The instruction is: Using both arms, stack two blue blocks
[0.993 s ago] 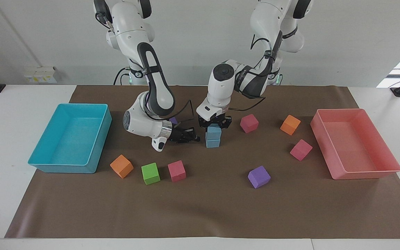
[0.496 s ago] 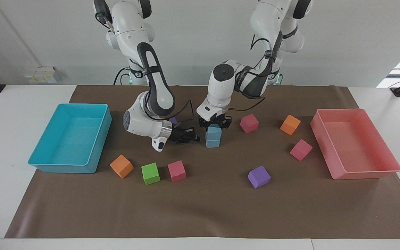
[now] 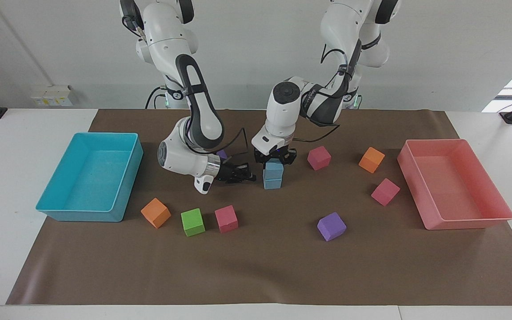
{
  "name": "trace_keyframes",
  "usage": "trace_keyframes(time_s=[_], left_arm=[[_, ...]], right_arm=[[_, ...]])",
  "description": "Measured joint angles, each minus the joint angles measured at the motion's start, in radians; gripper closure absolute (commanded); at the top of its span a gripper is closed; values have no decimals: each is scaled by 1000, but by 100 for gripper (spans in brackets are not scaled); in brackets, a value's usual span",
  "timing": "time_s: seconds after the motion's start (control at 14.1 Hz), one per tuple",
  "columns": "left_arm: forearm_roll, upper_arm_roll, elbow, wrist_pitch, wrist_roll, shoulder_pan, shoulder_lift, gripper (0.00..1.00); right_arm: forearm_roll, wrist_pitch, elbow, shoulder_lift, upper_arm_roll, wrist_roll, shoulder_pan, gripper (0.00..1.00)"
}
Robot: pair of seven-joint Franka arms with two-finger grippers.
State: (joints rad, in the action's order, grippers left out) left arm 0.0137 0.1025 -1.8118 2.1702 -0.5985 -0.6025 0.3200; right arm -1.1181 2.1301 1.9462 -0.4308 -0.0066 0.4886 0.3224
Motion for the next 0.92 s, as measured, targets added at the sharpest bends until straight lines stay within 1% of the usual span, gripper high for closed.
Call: trace_keyframes(time_s=[0.07, 0.28, 0.35, 0.57, 0.64, 0.71, 0.78, 0.92], left_arm=[[0, 0, 0, 0, 0, 0, 0, 78], [0, 0, 0, 0, 0, 0, 0, 53], [0, 0, 0, 0, 0, 0, 0, 46], [0, 0, 0, 0, -1, 0, 0, 37], [0, 0, 0, 0, -1, 0, 0, 33], [0, -1, 0, 0, -1, 0, 0, 26], [0, -1, 0, 0, -1, 0, 0, 22], [0, -2, 0, 0, -2, 0, 0, 21]], right_arm=[[0, 0, 0, 0, 0, 0, 0, 100], [0, 0, 0, 0, 0, 0, 0, 100], [0, 0, 0, 0, 0, 0, 0, 100], [0, 0, 0, 0, 0, 0, 0, 100], [0, 0, 0, 0, 0, 0, 0, 100], [0, 0, 0, 0, 0, 0, 0, 100], [0, 0, 0, 0, 0, 0, 0, 100], [0, 0, 0, 0, 0, 0, 0, 100]])
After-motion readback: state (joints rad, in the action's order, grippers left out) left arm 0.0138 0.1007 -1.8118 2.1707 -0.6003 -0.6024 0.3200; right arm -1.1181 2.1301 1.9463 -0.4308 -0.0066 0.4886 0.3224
